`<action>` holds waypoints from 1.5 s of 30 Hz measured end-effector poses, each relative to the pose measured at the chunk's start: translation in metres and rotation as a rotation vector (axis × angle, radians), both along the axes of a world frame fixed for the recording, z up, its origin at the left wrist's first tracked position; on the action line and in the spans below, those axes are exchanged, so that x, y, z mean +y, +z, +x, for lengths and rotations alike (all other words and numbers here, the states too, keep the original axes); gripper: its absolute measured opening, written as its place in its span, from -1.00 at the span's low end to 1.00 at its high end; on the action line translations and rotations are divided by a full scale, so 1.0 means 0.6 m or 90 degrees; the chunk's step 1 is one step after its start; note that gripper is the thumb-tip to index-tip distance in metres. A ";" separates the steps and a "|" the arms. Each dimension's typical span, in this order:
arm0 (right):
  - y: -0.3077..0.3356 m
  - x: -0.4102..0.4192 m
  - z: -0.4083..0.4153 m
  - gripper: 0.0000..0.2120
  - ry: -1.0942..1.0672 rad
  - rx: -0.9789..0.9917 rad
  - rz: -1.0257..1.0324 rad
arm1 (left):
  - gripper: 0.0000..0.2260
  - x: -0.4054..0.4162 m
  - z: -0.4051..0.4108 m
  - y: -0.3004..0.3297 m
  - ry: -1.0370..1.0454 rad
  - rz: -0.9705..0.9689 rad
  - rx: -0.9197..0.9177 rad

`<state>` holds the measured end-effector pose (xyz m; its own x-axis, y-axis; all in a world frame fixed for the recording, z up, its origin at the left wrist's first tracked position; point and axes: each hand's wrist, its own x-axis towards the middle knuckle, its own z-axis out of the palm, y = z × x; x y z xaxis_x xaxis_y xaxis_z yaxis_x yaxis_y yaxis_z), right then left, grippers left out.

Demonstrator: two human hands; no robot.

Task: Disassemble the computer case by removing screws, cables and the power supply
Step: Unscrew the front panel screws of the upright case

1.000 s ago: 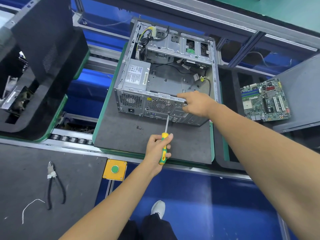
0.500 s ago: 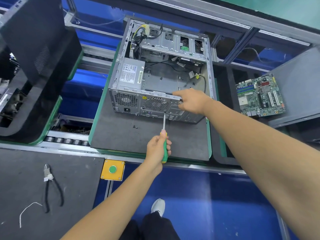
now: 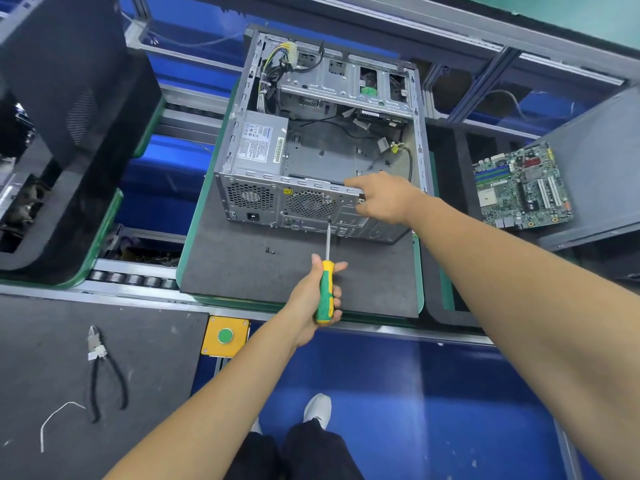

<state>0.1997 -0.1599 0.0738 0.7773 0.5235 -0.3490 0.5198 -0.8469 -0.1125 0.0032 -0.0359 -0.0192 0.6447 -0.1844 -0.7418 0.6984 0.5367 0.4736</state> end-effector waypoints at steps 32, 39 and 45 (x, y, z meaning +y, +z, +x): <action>0.011 0.002 -0.008 -0.40 0.001 0.014 0.021 | -0.62 -0.023 -0.023 -0.026 0.134 0.235 -0.122; 0.014 0.003 -0.010 -0.39 -0.002 0.014 0.028 | -0.68 -0.012 -0.019 -0.020 0.118 0.206 -0.120; 0.012 0.004 -0.009 -0.40 0.000 0.018 0.031 | -0.64 0.001 -0.008 -0.017 0.072 0.184 -0.100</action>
